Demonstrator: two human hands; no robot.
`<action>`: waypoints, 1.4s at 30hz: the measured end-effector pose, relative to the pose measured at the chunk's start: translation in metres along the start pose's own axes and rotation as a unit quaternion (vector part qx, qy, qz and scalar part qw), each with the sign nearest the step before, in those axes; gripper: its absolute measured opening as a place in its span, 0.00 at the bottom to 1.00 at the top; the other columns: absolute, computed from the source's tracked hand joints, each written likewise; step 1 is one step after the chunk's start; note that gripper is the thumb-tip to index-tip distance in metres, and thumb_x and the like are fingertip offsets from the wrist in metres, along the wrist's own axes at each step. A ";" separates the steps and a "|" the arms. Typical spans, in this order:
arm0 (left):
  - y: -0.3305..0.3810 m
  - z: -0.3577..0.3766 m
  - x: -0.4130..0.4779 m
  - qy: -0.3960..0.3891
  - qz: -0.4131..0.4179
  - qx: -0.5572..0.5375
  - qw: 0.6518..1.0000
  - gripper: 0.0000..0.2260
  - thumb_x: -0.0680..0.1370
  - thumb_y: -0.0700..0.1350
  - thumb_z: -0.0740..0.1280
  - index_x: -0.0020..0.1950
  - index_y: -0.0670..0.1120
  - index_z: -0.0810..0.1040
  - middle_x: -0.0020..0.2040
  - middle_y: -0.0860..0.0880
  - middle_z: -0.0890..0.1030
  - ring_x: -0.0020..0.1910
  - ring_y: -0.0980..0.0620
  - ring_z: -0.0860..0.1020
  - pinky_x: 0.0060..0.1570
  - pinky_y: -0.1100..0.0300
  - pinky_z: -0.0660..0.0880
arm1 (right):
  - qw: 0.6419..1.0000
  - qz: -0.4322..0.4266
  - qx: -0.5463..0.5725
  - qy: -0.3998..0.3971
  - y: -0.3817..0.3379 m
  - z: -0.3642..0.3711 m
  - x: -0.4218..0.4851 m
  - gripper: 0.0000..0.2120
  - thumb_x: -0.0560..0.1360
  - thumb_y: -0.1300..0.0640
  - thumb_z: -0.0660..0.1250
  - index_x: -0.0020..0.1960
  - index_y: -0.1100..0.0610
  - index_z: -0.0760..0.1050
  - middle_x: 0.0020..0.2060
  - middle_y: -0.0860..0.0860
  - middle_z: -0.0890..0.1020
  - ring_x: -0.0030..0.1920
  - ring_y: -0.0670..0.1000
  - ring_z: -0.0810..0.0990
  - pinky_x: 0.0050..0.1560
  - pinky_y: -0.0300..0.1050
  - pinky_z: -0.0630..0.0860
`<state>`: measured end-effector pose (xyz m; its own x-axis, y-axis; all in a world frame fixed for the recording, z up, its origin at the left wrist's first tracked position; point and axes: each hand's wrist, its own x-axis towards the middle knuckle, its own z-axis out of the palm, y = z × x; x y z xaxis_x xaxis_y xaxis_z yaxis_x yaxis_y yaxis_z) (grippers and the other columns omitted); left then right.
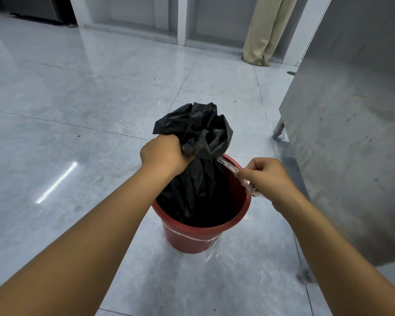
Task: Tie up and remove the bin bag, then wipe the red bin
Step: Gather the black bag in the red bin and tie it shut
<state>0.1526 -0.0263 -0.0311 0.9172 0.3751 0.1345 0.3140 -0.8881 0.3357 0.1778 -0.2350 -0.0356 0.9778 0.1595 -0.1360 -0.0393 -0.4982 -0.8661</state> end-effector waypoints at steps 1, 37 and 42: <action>-0.001 0.000 0.000 -0.003 -0.011 0.009 1.000 0.20 0.73 0.61 0.60 0.34 0.45 0.71 0.31 0.49 0.70 0.35 0.45 0.72 0.33 0.59 0.65 | 0.999 0.023 0.028 -0.013 -0.002 0.000 -0.005 0.10 0.66 0.61 0.72 0.29 0.59 0.73 0.25 0.56 0.77 0.21 0.48 0.71 0.22 0.36 0.68; -0.006 -0.004 -0.005 -0.431 -0.204 -0.469 0.744 0.05 0.77 0.38 0.64 0.50 0.38 0.79 0.35 0.45 0.83 0.34 0.52 0.82 0.32 0.63 0.81 | 0.981 0.023 0.026 -0.192 -0.029 0.043 -0.041 0.08 0.73 0.64 0.69 0.50 0.56 0.80 0.33 0.57 0.81 0.25 0.46 0.76 0.28 0.42 0.79; -0.011 -0.006 0.001 -0.398 -0.216 -0.381 0.806 0.05 0.72 0.39 0.71 0.36 0.42 0.80 0.23 0.51 0.80 0.17 0.60 0.74 0.18 0.69 0.72 | 0.991 -0.003 0.046 -0.123 -0.035 0.028 -0.034 0.02 0.70 0.67 0.70 0.42 0.65 0.79 0.29 0.58 0.80 0.23 0.47 0.77 0.28 0.42 0.80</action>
<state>0.1480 -0.0142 -0.0290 0.7252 0.0471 -0.6869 0.6821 -0.1851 0.7074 0.1399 -0.1989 -0.0143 0.8984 0.3719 -0.2337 -0.0621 -0.4191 -0.9058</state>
